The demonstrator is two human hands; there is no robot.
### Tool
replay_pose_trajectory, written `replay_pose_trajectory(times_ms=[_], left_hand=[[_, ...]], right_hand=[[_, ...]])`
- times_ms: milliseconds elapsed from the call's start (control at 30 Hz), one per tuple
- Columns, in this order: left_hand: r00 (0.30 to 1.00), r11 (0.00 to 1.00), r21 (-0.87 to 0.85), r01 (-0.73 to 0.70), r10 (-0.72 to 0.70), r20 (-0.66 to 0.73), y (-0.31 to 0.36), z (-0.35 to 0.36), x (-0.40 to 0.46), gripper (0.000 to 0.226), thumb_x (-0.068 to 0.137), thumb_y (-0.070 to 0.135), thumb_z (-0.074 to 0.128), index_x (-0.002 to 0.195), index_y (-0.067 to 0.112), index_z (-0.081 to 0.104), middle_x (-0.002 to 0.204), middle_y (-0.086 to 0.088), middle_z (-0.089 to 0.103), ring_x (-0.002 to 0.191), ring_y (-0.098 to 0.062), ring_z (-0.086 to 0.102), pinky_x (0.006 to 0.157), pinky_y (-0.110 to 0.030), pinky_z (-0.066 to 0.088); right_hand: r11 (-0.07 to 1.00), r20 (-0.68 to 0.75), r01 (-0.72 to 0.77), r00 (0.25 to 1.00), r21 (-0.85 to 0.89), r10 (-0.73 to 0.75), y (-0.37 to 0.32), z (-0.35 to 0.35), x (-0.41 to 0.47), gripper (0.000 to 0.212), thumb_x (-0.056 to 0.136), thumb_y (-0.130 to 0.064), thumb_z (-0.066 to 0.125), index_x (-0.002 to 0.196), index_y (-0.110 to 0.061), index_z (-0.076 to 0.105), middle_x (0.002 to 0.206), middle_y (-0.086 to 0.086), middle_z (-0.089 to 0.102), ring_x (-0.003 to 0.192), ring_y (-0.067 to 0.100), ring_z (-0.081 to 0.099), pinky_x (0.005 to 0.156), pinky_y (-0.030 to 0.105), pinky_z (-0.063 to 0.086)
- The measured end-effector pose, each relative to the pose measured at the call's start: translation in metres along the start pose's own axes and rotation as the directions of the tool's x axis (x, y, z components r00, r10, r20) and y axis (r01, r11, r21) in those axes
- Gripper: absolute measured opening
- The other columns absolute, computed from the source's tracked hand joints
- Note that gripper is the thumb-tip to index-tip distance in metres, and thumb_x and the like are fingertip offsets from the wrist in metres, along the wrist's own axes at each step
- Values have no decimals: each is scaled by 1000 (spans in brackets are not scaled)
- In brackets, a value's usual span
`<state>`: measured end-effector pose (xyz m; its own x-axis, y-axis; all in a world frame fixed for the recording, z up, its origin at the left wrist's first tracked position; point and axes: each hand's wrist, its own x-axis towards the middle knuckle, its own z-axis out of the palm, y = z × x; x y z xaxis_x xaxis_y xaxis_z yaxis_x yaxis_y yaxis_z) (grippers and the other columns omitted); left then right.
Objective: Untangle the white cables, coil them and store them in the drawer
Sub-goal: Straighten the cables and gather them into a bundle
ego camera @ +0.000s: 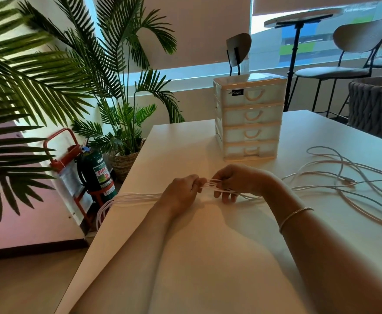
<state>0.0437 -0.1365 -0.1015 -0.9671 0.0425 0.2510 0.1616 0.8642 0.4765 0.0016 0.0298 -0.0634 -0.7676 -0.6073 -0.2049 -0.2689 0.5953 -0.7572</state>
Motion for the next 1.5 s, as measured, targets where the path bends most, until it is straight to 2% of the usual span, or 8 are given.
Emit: replay_pose_trajectory(times_ms=[267,467,633,800,1000,1100,1300,1500], left_hand=[[999,997,-76,1,-5,-54,-4,-4,-1,25,99,19,41,87,8,61,80,6,56,77,-14,49,66,-19,30],[999,998,-66,-21,19,-27,-4,-5,-2,30,99,27,40,84,9,58,82,-3,61,79,-24,54,69,-26,32],[996,997,-54,-47,43,-80,-5,-5,-2,31,99,25,39,90,5,60,91,-13,66,85,-30,59,64,-26,31],[992,996,-90,-7,-4,-129,2,-6,-2,34,99,28,39,95,3,61,73,2,54,72,-19,48,62,-25,29],[999,990,-137,-31,29,-18,3,-8,-6,36,98,32,38,65,24,47,61,9,47,62,-16,44,56,-18,32],[998,994,-112,-17,10,-66,1,-9,-5,35,99,31,37,67,20,49,63,3,51,68,-22,47,58,-24,28],[987,995,-83,64,-75,-145,-1,-6,1,38,99,33,37,100,6,63,97,-12,69,95,-29,60,75,-30,38],[999,996,-78,-40,38,-31,4,-6,-7,35,100,28,35,91,5,60,90,-17,65,86,-32,58,70,-30,33]], right_hand=[[880,-163,-99,986,-464,25,7,-10,-4,23,90,-6,50,95,-16,70,88,1,67,80,13,61,83,29,53],[918,-195,14,976,-396,-99,1,-5,-4,24,91,-12,50,108,-15,67,99,1,65,92,15,57,89,31,47],[1000,-88,-11,996,-28,9,-16,16,6,41,92,-44,48,100,-8,65,74,1,62,64,16,58,65,28,47],[991,-152,-126,981,-45,118,-11,17,8,51,97,-46,31,71,-14,60,59,2,49,48,13,39,49,22,32],[922,-371,-37,921,-385,-117,-6,12,12,39,98,-33,34,103,-8,63,96,10,64,88,24,58,68,29,41],[853,-303,1,935,-523,-186,-12,14,4,35,100,-25,31,114,-9,59,107,10,63,96,26,57,82,34,45],[915,-127,83,981,-395,-144,-17,22,1,30,100,-27,36,94,-10,60,71,-11,50,63,3,44,57,13,33],[908,-325,27,929,-417,-178,-10,14,3,37,100,-26,32,110,-8,62,104,10,63,91,24,56,81,31,43]])
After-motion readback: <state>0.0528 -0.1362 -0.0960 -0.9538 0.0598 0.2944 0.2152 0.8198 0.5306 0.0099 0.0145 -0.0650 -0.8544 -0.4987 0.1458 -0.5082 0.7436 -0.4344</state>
